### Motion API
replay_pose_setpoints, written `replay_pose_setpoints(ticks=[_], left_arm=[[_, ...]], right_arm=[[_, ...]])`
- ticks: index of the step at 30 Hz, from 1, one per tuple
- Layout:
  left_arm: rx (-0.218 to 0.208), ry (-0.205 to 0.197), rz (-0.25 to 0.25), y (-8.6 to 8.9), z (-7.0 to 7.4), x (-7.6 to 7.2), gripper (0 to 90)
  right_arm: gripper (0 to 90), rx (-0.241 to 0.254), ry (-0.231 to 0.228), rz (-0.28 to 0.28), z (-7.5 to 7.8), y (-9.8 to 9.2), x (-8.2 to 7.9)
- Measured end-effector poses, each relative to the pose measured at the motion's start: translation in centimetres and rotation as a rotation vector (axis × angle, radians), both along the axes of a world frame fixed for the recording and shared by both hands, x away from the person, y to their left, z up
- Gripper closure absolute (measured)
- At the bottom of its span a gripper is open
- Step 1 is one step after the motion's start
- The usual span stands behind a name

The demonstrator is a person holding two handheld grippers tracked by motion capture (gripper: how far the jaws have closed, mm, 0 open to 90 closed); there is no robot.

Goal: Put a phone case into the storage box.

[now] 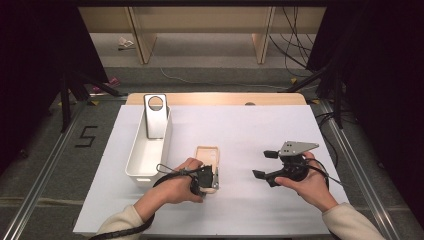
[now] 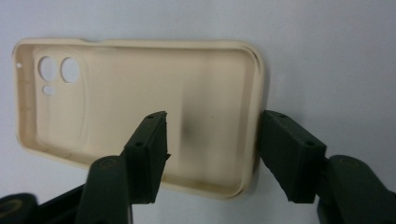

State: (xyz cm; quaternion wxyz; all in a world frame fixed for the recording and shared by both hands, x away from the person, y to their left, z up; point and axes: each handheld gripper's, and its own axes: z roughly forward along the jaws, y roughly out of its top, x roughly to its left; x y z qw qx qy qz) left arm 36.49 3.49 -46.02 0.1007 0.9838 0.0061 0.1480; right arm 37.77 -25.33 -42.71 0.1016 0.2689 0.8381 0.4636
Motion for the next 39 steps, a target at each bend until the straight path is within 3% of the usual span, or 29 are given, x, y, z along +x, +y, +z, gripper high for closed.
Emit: replay_pose_setpoints(ticks=[8, 25, 39], left_arm=[[0.037, 0.023, -0.038, -0.3, 0.15, -0.14, 53.2], [0.053, 0.045, -0.074, -0.49, 0.08, -0.59, 71.3], [0.051, 0.058, -0.078, -0.53, 0.08, -0.61, 78.8]], right_arm=[[17.1, -0.002, 0.001, 0.003, -0.05, 0.02, 0.01], [17.1, -0.007, 0.007, 0.009, -0.16, 0.11, 0.03], [17.1, -0.009, 0.011, 0.015, -0.27, 0.21, 0.03]])
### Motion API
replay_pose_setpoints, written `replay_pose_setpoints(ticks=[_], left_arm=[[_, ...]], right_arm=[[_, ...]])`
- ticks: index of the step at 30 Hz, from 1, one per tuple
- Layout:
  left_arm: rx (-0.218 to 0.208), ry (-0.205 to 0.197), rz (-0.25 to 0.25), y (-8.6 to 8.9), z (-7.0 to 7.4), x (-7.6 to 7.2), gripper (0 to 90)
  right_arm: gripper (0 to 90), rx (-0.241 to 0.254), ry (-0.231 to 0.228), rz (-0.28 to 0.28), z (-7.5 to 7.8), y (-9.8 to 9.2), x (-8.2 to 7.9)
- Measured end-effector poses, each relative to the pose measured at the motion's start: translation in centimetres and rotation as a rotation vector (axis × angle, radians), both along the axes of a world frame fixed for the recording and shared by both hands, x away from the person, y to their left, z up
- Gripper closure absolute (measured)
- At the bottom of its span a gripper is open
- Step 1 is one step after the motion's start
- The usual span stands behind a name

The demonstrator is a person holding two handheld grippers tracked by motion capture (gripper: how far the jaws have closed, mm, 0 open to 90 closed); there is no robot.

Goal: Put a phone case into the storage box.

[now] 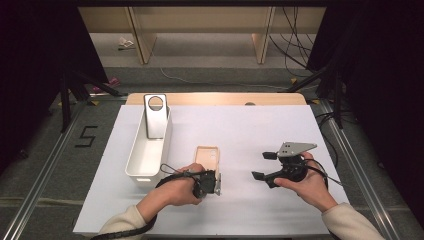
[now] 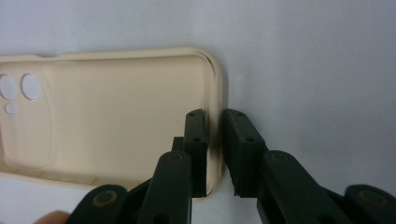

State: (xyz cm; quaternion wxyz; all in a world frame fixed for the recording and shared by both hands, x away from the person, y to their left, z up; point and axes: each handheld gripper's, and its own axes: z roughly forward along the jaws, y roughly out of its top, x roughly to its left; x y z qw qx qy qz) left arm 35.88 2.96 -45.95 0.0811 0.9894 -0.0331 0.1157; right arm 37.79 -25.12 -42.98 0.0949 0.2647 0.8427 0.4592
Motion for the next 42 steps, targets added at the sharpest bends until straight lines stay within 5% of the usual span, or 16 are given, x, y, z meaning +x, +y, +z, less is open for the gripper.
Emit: replay_pose_setpoints(ticks=[26, 42], left_arm=[[-0.006, -0.001, -0.025, 0.2, 0.02, -0.09, 84.7], [-0.038, -0.042, -0.04, 0.4, 0.42, -0.3, 86.8]], right_arm=[[17.1, -0.005, 0.006, 0.004, -0.1, 0.04, 0.01], [17.1, -0.009, 0.01, 0.002, -0.26, 0.18, 0.19]])
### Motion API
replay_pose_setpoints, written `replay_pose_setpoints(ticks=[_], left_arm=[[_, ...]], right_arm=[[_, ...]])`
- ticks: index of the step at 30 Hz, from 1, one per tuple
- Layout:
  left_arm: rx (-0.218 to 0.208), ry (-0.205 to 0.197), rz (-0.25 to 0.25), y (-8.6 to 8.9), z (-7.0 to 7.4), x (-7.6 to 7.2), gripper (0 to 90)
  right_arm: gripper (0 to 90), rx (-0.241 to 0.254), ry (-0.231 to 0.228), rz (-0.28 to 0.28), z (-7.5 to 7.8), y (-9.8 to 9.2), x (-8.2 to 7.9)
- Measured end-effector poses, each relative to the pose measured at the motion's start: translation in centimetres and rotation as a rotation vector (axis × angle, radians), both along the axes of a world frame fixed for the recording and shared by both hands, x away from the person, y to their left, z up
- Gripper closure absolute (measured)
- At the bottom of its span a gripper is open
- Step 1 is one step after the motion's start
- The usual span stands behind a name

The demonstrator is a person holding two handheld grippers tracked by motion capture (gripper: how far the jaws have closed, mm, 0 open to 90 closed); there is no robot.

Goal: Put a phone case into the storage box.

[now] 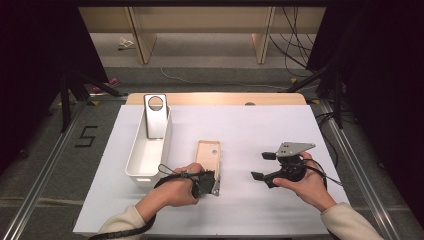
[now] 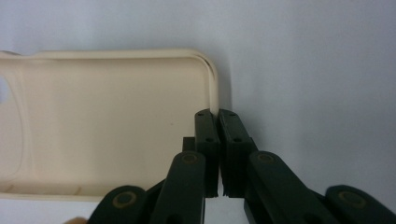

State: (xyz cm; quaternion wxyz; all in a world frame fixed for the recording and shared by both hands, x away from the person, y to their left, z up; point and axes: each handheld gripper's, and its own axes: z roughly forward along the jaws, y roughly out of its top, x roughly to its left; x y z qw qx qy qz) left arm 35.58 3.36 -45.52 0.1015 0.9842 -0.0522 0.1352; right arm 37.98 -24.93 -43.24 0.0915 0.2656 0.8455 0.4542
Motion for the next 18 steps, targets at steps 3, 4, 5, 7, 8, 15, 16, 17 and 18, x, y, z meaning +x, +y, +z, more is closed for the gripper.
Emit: replay_pose_setpoints(ticks=[3, 4, 5, 7, 8, 15, 16, 17, 18], left_arm=[[-0.006, -0.011, -0.001, 0.0, 0.3, -0.1, 86.9], [0.001, -0.021, -0.009, -0.1, 0.4, 0.0, 86.9], [0.0, -0.021, -0.004, -0.1, 0.5, -0.1, 86.9], [-0.008, -0.036, -0.014, -0.1, 0.7, -0.1, 86.9], [-0.011, -0.031, -0.007, -0.1, 0.8, -0.2, 86.9], [-0.037, -0.067, -0.022, -0.5, 1.7, -0.6, 87.0], [-0.041, -0.069, -0.026, -0.6, 1.8, -0.6, 87.0], [-0.045, -0.063, -0.02, -0.7, 1.8, -0.8, 87.0], [-0.046, -0.071, -0.029, -0.8, 1.9, -0.8, 87.0]], right_arm=[[17.1, 0.0, 0.0, -0.001, 0.0, 0.1, 0.1], [17.1, -0.002, 0.002, -0.001, 0.0, 0.1, 0.1], [17.1, -0.002, 0.001, -0.002, -0.1, 0.2, 0.1], [17.0, -0.002, 0.001, -0.003, -0.1, 0.3, 0.2], [17.0, -0.003, 0.001, -0.004, -0.1, 0.4, 0.2], [17.1, 0.011, 0.001, -0.003, 0.0, 1.3, 0.5], [17.1, 0.013, 0.001, -0.004, 0.0, 1.4, 0.6], [17.2, 0.016, 0.004, -0.006, 0.0, 1.6, 0.7], [17.2, 0.021, 0.008, -0.005, 0.0, 1.7, 0.8]])
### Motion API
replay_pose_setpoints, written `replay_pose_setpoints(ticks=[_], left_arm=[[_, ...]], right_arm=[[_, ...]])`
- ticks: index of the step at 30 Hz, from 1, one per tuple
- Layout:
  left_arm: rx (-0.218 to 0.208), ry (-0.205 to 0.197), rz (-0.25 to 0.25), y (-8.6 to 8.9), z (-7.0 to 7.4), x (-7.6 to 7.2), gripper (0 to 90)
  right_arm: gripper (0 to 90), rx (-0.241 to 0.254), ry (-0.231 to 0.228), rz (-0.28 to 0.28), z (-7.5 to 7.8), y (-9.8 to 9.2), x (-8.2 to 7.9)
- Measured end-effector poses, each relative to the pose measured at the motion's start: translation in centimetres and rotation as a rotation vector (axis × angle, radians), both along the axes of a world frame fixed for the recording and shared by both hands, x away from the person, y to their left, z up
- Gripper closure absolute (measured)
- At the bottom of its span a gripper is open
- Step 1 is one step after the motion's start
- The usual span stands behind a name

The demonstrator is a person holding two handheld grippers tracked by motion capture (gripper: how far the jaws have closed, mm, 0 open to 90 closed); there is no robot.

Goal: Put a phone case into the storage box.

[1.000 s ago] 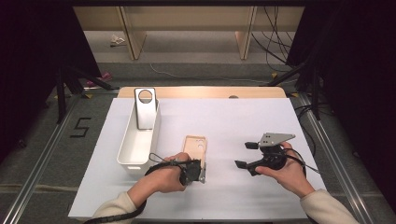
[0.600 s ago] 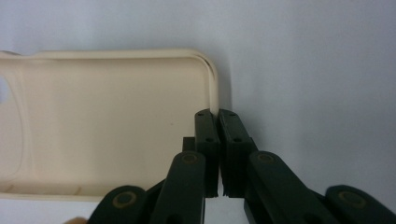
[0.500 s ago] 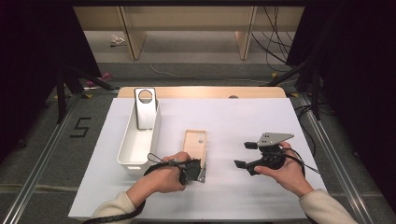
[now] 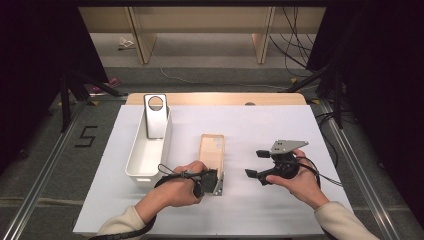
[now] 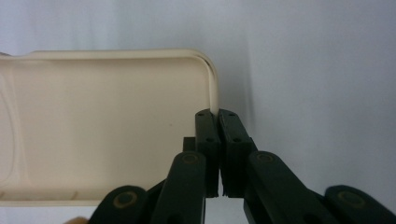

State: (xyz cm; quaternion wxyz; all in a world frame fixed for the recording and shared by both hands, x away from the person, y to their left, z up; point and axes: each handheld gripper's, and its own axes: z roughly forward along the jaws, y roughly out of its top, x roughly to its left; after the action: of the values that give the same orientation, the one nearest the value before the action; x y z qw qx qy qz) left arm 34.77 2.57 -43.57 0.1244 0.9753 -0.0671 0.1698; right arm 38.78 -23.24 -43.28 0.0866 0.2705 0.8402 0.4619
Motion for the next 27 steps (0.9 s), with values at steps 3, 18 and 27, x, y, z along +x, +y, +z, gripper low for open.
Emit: replay_pose_setpoints(ticks=[3, 18, 27], left_arm=[[-0.005, -0.008, -0.017, -0.4, 0.1, -0.2, 87.0], [-0.017, -0.012, -0.057, -1.5, 0.5, -1.3, 87.0], [-0.022, -0.015, -0.075, -1.8, 0.7, -1.6, 87.0]], right_arm=[[17.3, 0.015, 0.01, -0.005, -0.1, 0.4, 0.4], [18.3, 0.071, 0.076, -0.036, -0.5, 3.2, 3.8], [21.0, 0.067, 0.109, -0.037, -1.1, 5.2, 5.2]])
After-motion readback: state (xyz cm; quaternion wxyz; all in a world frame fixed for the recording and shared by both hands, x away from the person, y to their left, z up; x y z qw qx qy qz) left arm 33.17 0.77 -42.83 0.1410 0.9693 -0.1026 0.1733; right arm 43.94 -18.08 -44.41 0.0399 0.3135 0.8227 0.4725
